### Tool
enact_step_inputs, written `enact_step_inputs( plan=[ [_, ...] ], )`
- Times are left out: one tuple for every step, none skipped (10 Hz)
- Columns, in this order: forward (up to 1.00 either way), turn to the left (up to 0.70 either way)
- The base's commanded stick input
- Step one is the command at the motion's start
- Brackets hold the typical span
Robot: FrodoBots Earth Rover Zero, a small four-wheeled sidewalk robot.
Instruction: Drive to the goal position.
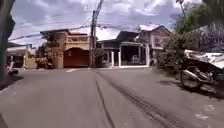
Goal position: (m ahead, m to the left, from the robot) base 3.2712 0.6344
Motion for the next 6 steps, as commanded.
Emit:
enact_step_inputs(
  plan=[
    [0.7,0.0],
    [0.7,0.0],
    [0.7,0.0],
    [0.7,0.0],
    [0.7,0.0],
    [0.7,0.0]
  ],
)
